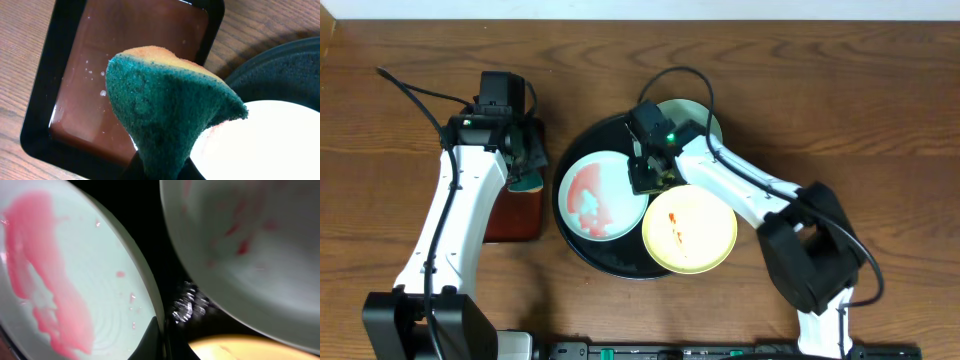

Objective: Clean dirty plates on tray and stack at the side
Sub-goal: 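Lift the green plate with right gripper and carry it right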

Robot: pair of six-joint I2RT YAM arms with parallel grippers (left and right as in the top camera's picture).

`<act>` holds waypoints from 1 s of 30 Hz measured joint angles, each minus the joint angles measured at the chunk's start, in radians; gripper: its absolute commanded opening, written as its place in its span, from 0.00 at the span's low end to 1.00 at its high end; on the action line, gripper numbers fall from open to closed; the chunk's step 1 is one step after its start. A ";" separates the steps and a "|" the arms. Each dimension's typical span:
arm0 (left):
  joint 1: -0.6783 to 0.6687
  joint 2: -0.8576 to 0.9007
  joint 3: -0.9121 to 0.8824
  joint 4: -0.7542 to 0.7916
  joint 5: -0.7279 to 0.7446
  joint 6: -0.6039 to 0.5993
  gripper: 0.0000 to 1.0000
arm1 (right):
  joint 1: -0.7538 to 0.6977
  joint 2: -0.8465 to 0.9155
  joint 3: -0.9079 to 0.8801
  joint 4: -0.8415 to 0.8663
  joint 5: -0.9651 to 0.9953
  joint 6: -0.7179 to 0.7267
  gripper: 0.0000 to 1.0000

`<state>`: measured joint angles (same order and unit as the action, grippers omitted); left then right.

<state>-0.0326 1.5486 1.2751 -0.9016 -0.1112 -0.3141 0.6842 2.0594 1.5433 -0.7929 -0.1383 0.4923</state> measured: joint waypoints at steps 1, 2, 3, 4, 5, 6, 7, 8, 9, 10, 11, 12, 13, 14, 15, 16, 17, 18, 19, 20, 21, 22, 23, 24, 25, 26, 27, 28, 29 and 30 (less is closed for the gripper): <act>0.000 0.000 0.000 0.000 0.000 0.000 0.08 | 0.003 -0.014 0.013 -0.021 0.035 -0.009 0.01; 0.000 0.000 0.000 0.000 0.000 0.000 0.08 | 0.005 -0.028 0.023 -0.036 0.070 -0.017 0.01; 0.000 0.000 0.000 0.000 0.000 0.000 0.08 | 0.010 -0.042 0.034 -0.053 0.112 -0.025 0.01; 0.000 0.000 0.000 0.000 0.000 0.000 0.08 | 0.013 -0.055 0.041 -0.063 0.147 -0.031 0.01; 0.000 0.000 0.000 0.001 0.000 0.000 0.08 | 0.019 -0.071 0.050 -0.076 0.200 -0.037 0.01; 0.000 0.000 0.000 0.002 0.000 0.000 0.08 | 0.027 -0.086 0.053 -0.082 0.246 -0.045 0.01; 0.000 0.000 0.000 0.003 0.000 0.000 0.08 | 0.034 -0.098 0.055 -0.085 0.283 -0.054 0.01; 0.000 0.000 0.000 0.006 0.000 0.000 0.08 | 0.042 -0.111 0.056 -0.086 0.322 -0.064 0.01; 0.000 0.000 0.000 0.007 0.000 0.000 0.08 | 0.052 -0.122 0.057 -0.087 0.362 -0.074 0.01; 0.000 0.000 0.000 0.008 0.000 0.000 0.08 | 0.065 -0.132 0.057 -0.087 0.408 -0.083 0.01; 0.000 0.000 0.000 0.009 0.000 0.000 0.07 | 0.079 -0.143 0.058 -0.087 0.460 -0.090 0.01; 0.000 0.000 0.000 0.008 0.000 0.000 0.08 | 0.092 -0.151 0.058 -0.088 0.505 -0.096 0.01; 0.000 0.000 0.000 0.009 0.000 0.000 0.08 | 0.110 -0.159 0.058 -0.089 0.566 -0.100 0.01; 0.000 0.000 0.000 0.009 0.000 0.000 0.08 | 0.127 -0.166 0.058 -0.089 0.622 -0.105 0.01; 0.000 0.000 0.000 0.009 0.000 0.000 0.08 | 0.146 -0.171 0.058 -0.089 0.678 -0.108 0.01; 0.000 0.000 0.000 0.009 0.000 0.000 0.08 | 0.163 -0.175 0.058 -0.089 0.731 -0.111 0.01; 0.000 0.000 0.000 0.009 0.000 0.000 0.08 | 0.185 -0.179 0.058 -0.089 0.790 -0.114 0.01; 0.000 0.000 0.000 0.009 0.000 0.000 0.08 | 0.205 -0.180 0.058 -0.089 0.848 -0.116 0.01; 0.000 0.000 0.000 0.009 0.000 0.000 0.08 | 0.220 -0.180 0.058 -0.089 0.884 -0.119 0.01; 0.000 0.000 0.000 0.009 0.000 0.000 0.08 | 0.234 -0.180 0.058 -0.090 0.921 -0.121 0.01; 0.000 0.000 0.000 0.009 0.000 0.000 0.08 | 0.251 -0.180 0.058 -0.090 0.957 -0.123 0.01; 0.000 0.000 0.000 0.009 0.000 0.000 0.08 | 0.272 -0.180 0.058 -0.089 1.005 -0.124 0.01; 0.000 0.000 0.000 0.009 0.000 0.000 0.08 | 0.279 -0.180 0.058 -0.089 1.026 -0.126 0.01; 0.000 0.000 0.000 0.009 0.000 0.000 0.08 | 0.293 -0.180 0.058 -0.090 1.060 -0.127 0.01; 0.000 0.000 0.000 0.009 0.000 0.000 0.08 | 0.307 -0.180 0.058 -0.090 1.089 -0.130 0.01; 0.000 0.000 0.000 0.009 0.000 0.000 0.08 | 0.319 -0.180 0.058 -0.090 1.118 -0.130 0.01; 0.000 0.000 0.000 0.009 0.000 0.000 0.08 | 0.331 -0.180 0.058 -0.090 1.148 -0.131 0.01; 0.000 0.000 0.000 0.009 0.000 0.000 0.08 | 0.341 -0.180 0.058 -0.090 1.175 -0.131 0.01; 0.000 0.000 0.000 0.009 0.000 0.000 0.08 | 0.354 -0.180 0.058 -0.090 1.206 -0.131 0.01; 0.000 0.000 0.000 0.009 0.000 0.000 0.08 | 0.361 -0.180 0.058 -0.090 1.223 -0.132 0.01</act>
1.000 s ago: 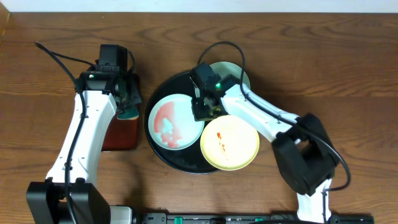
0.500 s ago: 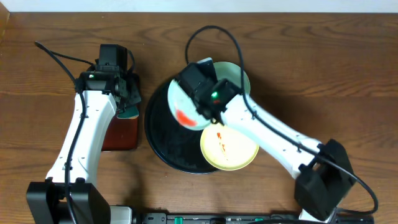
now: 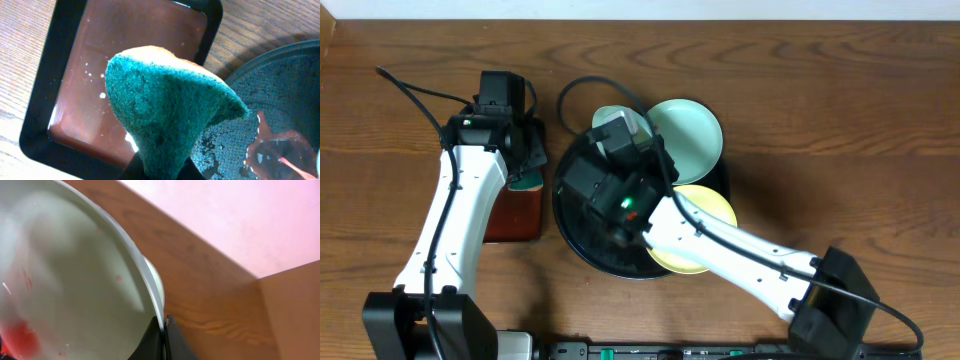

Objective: Clean dirty plates on tray and stack at the side
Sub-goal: 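Lift the green plate with right gripper and carry it right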

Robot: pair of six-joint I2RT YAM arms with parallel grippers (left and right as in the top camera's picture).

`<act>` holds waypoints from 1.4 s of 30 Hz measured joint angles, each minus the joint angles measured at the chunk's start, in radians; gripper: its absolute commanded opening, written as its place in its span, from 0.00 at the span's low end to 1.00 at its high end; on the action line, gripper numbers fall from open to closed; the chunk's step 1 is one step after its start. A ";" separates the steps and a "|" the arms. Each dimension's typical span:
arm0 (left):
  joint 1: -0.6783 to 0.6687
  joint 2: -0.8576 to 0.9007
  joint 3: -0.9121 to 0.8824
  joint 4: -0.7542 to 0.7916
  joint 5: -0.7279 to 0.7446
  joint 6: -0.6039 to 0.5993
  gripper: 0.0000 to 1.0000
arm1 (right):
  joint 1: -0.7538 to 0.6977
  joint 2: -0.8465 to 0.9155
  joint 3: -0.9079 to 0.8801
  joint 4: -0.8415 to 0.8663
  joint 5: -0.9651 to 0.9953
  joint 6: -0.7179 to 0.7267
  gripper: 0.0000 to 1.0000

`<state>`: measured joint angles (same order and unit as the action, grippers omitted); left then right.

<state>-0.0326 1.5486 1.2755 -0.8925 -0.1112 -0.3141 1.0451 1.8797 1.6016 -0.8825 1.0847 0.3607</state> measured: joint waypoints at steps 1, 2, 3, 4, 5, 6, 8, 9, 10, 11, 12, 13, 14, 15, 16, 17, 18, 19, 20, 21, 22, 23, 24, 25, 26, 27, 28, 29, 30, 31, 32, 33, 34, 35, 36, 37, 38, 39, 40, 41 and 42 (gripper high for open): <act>0.000 0.000 0.000 0.000 0.000 0.000 0.08 | 0.009 0.000 0.000 0.000 0.025 -0.002 0.01; 0.000 0.000 0.000 0.000 0.000 0.000 0.08 | 0.014 0.000 0.000 0.000 0.040 -0.003 0.01; 0.000 0.000 0.000 0.000 0.000 0.000 0.08 | 0.018 0.000 0.000 0.000 0.050 -0.003 0.01; 0.000 0.000 0.000 0.000 0.000 0.000 0.08 | 0.021 0.000 0.000 0.000 0.060 -0.003 0.01; 0.000 0.000 0.000 0.000 0.000 0.000 0.08 | 0.021 0.000 0.000 0.000 0.068 -0.003 0.01; 0.000 0.000 0.000 0.000 0.000 0.000 0.08 | 0.021 0.000 0.000 0.000 0.075 -0.003 0.01; 0.000 0.000 0.000 0.000 0.000 0.000 0.08 | 0.020 0.000 0.000 0.000 0.080 -0.003 0.01; 0.000 0.000 0.000 0.000 0.000 0.000 0.08 | 0.020 0.000 0.000 0.000 0.079 -0.002 0.01; 0.000 0.000 0.000 0.000 0.000 0.000 0.08 | 0.019 0.000 0.000 -0.002 0.079 -0.002 0.01; 0.000 0.000 0.000 0.000 0.000 0.000 0.08 | 0.018 0.000 0.000 -0.009 0.069 -0.001 0.01; 0.000 0.000 0.000 0.000 0.000 0.000 0.08 | 0.016 0.000 0.000 -0.016 0.051 0.001 0.01; 0.000 0.000 0.000 0.000 0.000 0.000 0.07 | 0.012 0.000 0.000 -0.024 0.022 0.002 0.01; 0.000 0.000 0.000 0.000 0.000 0.000 0.08 | 0.008 0.000 0.000 -0.029 -0.006 0.003 0.01; 0.000 0.000 0.000 0.000 0.000 0.000 0.08 | -0.003 0.000 0.000 -0.037 -0.060 0.003 0.01; 0.000 0.000 0.000 0.000 0.000 0.000 0.08 | -0.011 0.000 0.000 -0.038 -0.094 0.003 0.01; 0.000 0.000 0.000 0.000 0.000 0.000 0.08 | -0.025 0.000 0.000 -0.038 -0.149 0.003 0.01; 0.000 0.000 0.000 0.000 0.000 0.000 0.08 | -0.043 0.000 0.000 -0.037 -0.207 0.003 0.01; 0.000 0.000 0.000 0.000 0.000 0.000 0.08 | -0.068 0.000 0.000 -0.038 -0.282 0.005 0.01; 0.000 0.000 0.000 0.000 0.000 0.000 0.08 | -0.088 0.000 0.000 -0.038 -0.334 0.005 0.01; 0.000 0.000 0.000 0.000 0.000 0.000 0.08 | -0.118 0.000 0.000 -0.038 -0.402 0.006 0.01; 0.000 0.000 0.000 0.000 0.000 0.000 0.08 | -0.152 0.000 0.000 -0.037 -0.473 0.006 0.01; 0.000 0.000 0.000 0.000 0.000 0.000 0.08 | -0.185 -0.002 0.000 -0.037 -0.541 0.005 0.01; 0.000 0.000 0.000 0.000 0.000 0.000 0.08 | -0.223 -0.006 0.000 -0.036 -0.613 0.004 0.01; 0.000 0.000 0.000 0.000 0.000 0.000 0.08 | -0.262 -0.012 0.000 -0.034 -0.689 0.000 0.01; 0.000 0.000 0.000 0.000 0.000 0.000 0.08 | -0.299 -0.021 0.000 -0.032 -0.756 -0.003 0.01; 0.000 0.000 0.000 0.000 0.000 0.000 0.08 | -0.347 -0.036 0.000 -0.032 -0.829 -0.005 0.01; 0.000 0.000 0.000 0.001 0.000 0.000 0.08 | -0.399 -0.056 0.000 -0.033 -0.902 -0.007 0.01; 0.000 0.000 0.000 0.000 0.000 0.000 0.08 | -0.442 -0.076 0.000 -0.033 -0.957 -0.007 0.01; 0.000 0.000 0.000 0.001 0.000 0.000 0.08 | -0.501 -0.104 0.000 -0.034 -1.020 -0.007 0.01; 0.000 0.000 0.000 0.001 0.000 0.000 0.08 | -0.552 -0.128 0.000 -0.037 -1.067 -0.007 0.01; 0.000 0.000 0.000 0.001 0.000 0.000 0.08 | -0.609 -0.155 0.000 -0.044 -1.114 -0.007 0.01; 0.000 0.000 0.000 0.001 0.000 0.000 0.08 | -0.668 -0.179 0.002 -0.055 -1.149 -0.007 0.01; 0.000 0.000 0.000 0.001 0.000 0.000 0.08 | -0.749 -0.206 0.005 -0.077 -1.186 -0.009 0.01; 0.000 0.000 0.000 0.001 0.000 0.000 0.08 | -0.783 -0.216 0.006 -0.087 -1.195 -0.010 0.01; 0.000 0.000 0.000 0.001 0.000 0.000 0.08 | -0.836 -0.227 0.009 -0.107 -1.212 -0.014 0.01; 0.000 0.000 0.000 0.001 0.000 0.000 0.08 | -0.888 -0.232 0.010 -0.127 -1.223 -0.019 0.01; 0.000 0.000 0.000 0.001 0.000 0.000 0.08 | -0.917 -0.233 0.010 -0.139 -1.231 -0.023 0.01; 0.000 0.000 0.000 0.001 0.000 0.000 0.08 | -0.977 -0.233 0.009 -0.165 -1.238 -0.035 0.01; 0.000 0.000 0.000 0.002 0.000 0.000 0.08 | -1.019 -0.229 0.008 -0.179 -1.243 -0.043 0.01; 0.000 0.000 0.000 0.003 0.000 0.000 0.08 | -1.063 -0.225 0.003 -0.187 -1.250 -0.054 0.01; 0.000 0.000 0.000 0.003 0.000 0.000 0.08 | -1.087 -0.224 -0.002 -0.188 -1.252 -0.060 0.01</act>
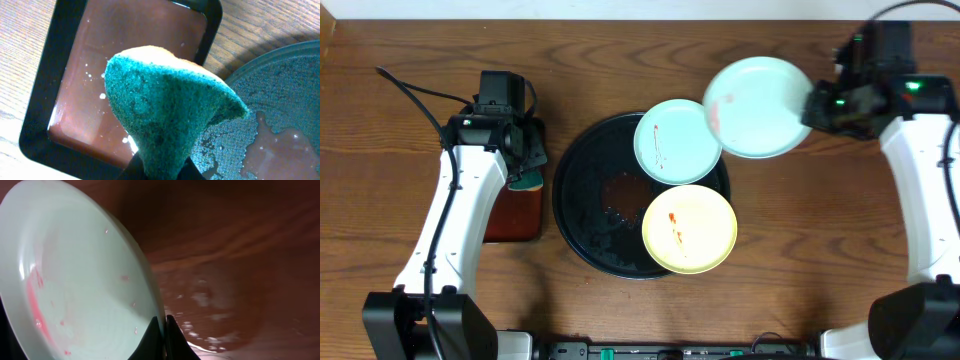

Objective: Clean dirty plates on tray and stack at the side
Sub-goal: 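Lift the green plate with right gripper and carry it right, then lower the green plate onto the table and open right gripper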

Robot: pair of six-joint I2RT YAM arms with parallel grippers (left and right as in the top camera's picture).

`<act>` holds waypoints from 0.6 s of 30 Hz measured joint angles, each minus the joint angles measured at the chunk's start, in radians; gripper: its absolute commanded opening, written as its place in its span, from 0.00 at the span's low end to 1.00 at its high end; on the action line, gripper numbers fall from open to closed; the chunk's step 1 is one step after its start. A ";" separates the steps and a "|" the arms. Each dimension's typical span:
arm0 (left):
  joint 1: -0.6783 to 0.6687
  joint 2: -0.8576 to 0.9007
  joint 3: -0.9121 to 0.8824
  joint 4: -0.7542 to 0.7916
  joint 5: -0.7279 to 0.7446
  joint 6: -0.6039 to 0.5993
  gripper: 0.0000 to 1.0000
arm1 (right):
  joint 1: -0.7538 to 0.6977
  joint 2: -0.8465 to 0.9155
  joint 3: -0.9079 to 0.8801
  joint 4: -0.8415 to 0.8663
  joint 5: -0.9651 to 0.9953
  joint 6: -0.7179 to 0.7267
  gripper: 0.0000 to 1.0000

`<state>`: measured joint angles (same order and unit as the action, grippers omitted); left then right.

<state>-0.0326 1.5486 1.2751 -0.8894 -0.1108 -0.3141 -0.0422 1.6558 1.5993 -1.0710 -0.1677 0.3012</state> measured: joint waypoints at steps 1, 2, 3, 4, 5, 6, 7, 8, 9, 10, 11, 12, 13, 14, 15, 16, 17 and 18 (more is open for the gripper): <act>0.000 0.000 0.000 0.002 0.000 0.000 0.08 | -0.034 0.000 -0.015 0.005 -0.003 -0.007 0.01; 0.000 0.000 0.000 0.003 0.000 0.000 0.07 | -0.065 0.000 -0.038 0.011 -0.006 -0.015 0.01; 0.000 0.000 0.000 0.003 0.000 0.000 0.08 | -0.087 0.000 -0.061 0.019 -0.009 -0.021 0.01; 0.000 0.000 0.000 0.003 0.000 0.000 0.08 | -0.109 0.000 -0.095 0.038 -0.011 -0.026 0.01; 0.000 0.000 0.000 0.004 0.000 0.000 0.08 | -0.125 0.001 -0.127 0.051 -0.013 -0.028 0.01; 0.000 0.000 0.000 0.003 0.000 0.000 0.08 | -0.142 0.001 -0.167 0.075 -0.014 -0.030 0.01; 0.000 0.000 0.000 0.004 0.000 0.000 0.08 | -0.157 0.003 -0.215 0.102 -0.012 -0.033 0.01; 0.000 0.000 0.000 0.004 0.000 0.000 0.08 | -0.164 0.004 -0.249 0.122 -0.010 -0.035 0.01; 0.000 0.000 0.000 0.003 0.000 0.000 0.08 | -0.175 0.006 -0.306 0.169 0.000 -0.035 0.01; 0.000 0.000 0.000 0.004 0.000 0.000 0.08 | -0.179 0.008 -0.336 0.181 0.008 -0.034 0.01; 0.000 0.000 0.000 0.003 0.000 0.000 0.08 | -0.183 0.011 -0.372 0.214 0.017 -0.034 0.01; 0.000 0.000 0.000 0.004 0.000 0.000 0.08 | -0.186 0.011 -0.420 0.259 0.027 -0.034 0.01; 0.000 0.000 0.000 0.003 0.000 0.000 0.08 | -0.188 0.011 -0.462 0.303 0.034 -0.034 0.01; 0.000 0.000 0.000 0.003 0.000 0.000 0.08 | -0.190 0.013 -0.496 0.337 0.040 -0.035 0.01; 0.000 0.000 0.000 0.004 0.000 0.000 0.08 | -0.191 0.013 -0.534 0.380 0.048 -0.035 0.01; 0.000 0.000 0.000 0.003 0.000 0.000 0.08 | -0.192 0.013 -0.563 0.410 0.051 -0.035 0.02; 0.000 0.000 0.000 0.004 0.000 0.000 0.08 | -0.192 0.014 -0.586 0.435 0.055 -0.035 0.03; 0.000 0.000 0.000 0.004 0.000 0.000 0.08 | -0.192 0.013 -0.608 0.463 0.056 -0.036 0.09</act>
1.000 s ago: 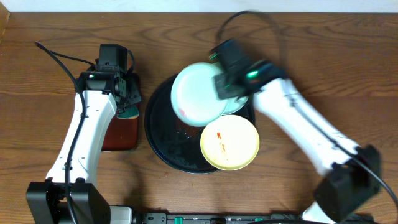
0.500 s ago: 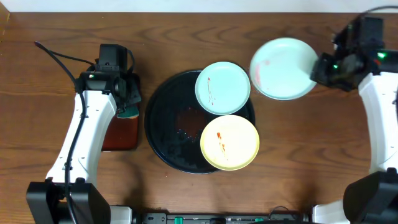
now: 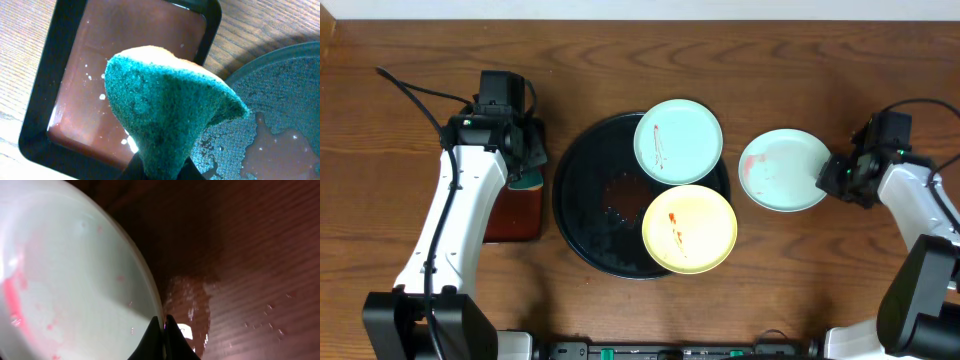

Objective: Clean dirty plates on tray and stack at the side
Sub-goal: 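Lower the green plate onto the table and open right gripper, then move right gripper to the yellow plate rim and grip it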

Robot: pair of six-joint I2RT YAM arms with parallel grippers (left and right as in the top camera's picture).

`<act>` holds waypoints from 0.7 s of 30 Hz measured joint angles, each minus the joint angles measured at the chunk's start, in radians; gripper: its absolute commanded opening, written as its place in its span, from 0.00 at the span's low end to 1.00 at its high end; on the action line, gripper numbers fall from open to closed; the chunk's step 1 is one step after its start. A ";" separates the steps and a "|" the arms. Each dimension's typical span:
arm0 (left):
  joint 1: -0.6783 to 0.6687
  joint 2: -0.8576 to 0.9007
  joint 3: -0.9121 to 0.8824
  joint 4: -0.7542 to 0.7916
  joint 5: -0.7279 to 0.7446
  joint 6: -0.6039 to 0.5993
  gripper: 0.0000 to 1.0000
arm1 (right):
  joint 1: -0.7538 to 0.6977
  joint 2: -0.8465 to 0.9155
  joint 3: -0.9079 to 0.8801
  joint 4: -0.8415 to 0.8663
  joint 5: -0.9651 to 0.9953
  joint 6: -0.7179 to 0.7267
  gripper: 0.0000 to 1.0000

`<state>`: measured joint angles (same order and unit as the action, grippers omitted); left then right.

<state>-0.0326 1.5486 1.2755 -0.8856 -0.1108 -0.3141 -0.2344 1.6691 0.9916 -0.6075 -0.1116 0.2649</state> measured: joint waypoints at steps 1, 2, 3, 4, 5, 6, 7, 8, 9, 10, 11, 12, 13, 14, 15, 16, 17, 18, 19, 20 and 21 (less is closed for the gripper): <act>0.000 0.000 0.000 0.000 0.000 0.000 0.08 | 0.000 0.000 -0.014 0.018 0.001 -0.004 0.37; 0.000 0.000 0.000 0.000 0.000 0.000 0.08 | 0.000 0.000 -0.031 0.029 0.005 -0.012 0.41; 0.000 0.000 0.000 0.000 0.000 0.000 0.07 | 0.000 0.000 -0.034 0.029 0.006 -0.013 0.43; 0.000 0.000 0.000 0.000 0.000 0.000 0.08 | 0.000 0.000 -0.035 0.029 0.008 -0.015 0.43; 0.000 0.000 0.000 0.000 0.000 0.000 0.07 | 0.000 0.000 -0.035 0.025 0.006 -0.020 0.43; 0.000 0.000 0.000 0.000 0.000 0.000 0.08 | 0.000 0.000 -0.033 0.013 -0.001 -0.021 0.43; 0.000 0.000 0.000 0.000 0.000 0.000 0.08 | 0.000 0.000 -0.027 -0.012 -0.013 -0.025 0.43; 0.000 0.000 0.000 0.000 0.000 0.000 0.08 | 0.000 0.000 -0.019 -0.040 -0.029 -0.032 0.43; 0.000 0.000 0.000 0.000 0.000 0.000 0.08 | 0.000 0.000 0.000 -0.081 -0.053 -0.041 0.43; 0.000 0.000 0.000 0.000 0.000 0.000 0.08 | 0.000 0.000 0.017 -0.108 -0.070 -0.047 0.43; 0.000 0.000 0.000 0.000 0.000 0.000 0.08 | 0.000 -0.001 0.055 -0.149 -0.112 -0.058 0.43; 0.000 0.000 0.000 0.000 0.000 0.000 0.08 | 0.002 -0.003 0.097 -0.193 -0.164 -0.076 0.43; 0.000 0.000 0.000 0.001 0.000 0.000 0.08 | 0.005 -0.005 0.129 -0.233 -0.217 -0.095 0.43; 0.000 0.000 0.000 0.000 0.000 0.000 0.08 | 0.016 -0.010 0.154 -0.263 -0.270 -0.113 0.43; 0.000 0.000 0.000 0.001 0.000 0.000 0.08 | 0.021 -0.012 0.161 -0.273 -0.288 -0.119 0.43; 0.000 0.000 0.000 0.000 0.000 0.000 0.08 | 0.047 -0.018 0.172 -0.304 -0.329 -0.134 0.43; 0.000 0.000 0.000 0.000 0.000 0.000 0.08 | 0.059 -0.019 0.173 -0.316 -0.342 -0.140 0.43; 0.000 0.000 0.000 0.000 0.000 0.000 0.08 | 0.073 -0.020 0.173 -0.326 -0.349 -0.144 0.44; 0.000 0.000 0.000 0.000 0.000 0.000 0.08 | 0.113 -0.020 0.171 -0.348 -0.367 -0.154 0.44; 0.000 0.000 0.000 0.000 0.000 0.000 0.08 | 0.144 -0.020 0.168 -0.355 -0.368 -0.160 0.45; 0.000 0.000 0.000 0.000 0.000 0.000 0.08 | 0.172 -0.020 0.165 -0.359 -0.367 -0.164 0.45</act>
<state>-0.0326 1.5486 1.2751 -0.8856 -0.1108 -0.3141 -0.0624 1.6489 1.1564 -0.9665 -0.4782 0.1009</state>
